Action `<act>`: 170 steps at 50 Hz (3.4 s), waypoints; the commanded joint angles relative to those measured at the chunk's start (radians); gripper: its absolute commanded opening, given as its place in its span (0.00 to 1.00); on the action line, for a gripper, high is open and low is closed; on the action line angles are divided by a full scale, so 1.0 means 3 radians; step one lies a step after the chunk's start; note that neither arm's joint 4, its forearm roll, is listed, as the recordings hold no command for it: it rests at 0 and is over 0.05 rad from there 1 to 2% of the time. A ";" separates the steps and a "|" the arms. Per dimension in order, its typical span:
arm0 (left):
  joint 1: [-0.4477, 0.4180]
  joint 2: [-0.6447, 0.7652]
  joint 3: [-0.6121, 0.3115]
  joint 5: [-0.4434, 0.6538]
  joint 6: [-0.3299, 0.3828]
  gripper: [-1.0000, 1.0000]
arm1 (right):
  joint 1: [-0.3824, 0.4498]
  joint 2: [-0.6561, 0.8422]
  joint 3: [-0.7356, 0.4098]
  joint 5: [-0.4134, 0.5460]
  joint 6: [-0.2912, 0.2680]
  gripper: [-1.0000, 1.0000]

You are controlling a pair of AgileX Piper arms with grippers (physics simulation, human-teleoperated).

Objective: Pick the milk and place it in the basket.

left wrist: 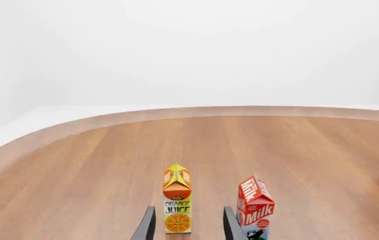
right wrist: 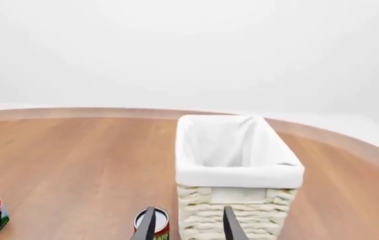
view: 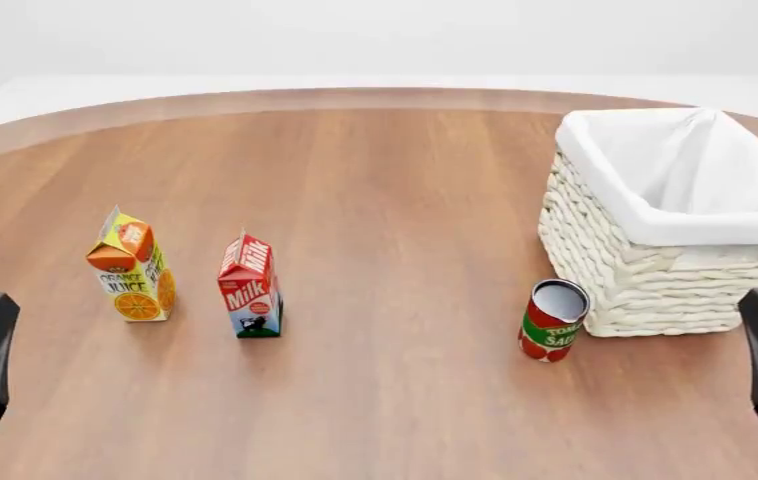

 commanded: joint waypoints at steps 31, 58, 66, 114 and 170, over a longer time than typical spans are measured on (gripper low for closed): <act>0.0000 0.0000 0.0000 0.0000 0.0000 1.00 | 0.0741 0.0700 -0.0769 -0.0191 -0.0050 1.00; 0.0000 0.0000 0.0000 0.0000 0.0000 1.00 | 0.1213 0.2335 -0.1620 -0.0699 -0.0243 1.00; 0.0000 0.0000 0.0000 0.0000 0.0000 1.00 | 0.1276 0.2689 -0.1897 -0.0659 -0.0310 1.00; 0.0000 0.0000 0.0000 0.0000 0.0000 1.00 | 0.1993 0.4035 -0.3459 0.0164 -0.0704 1.00; 0.0000 0.0000 0.0000 0.0000 0.0000 1.00 | 0.2600 0.5719 -0.5260 0.0652 -0.1332 1.00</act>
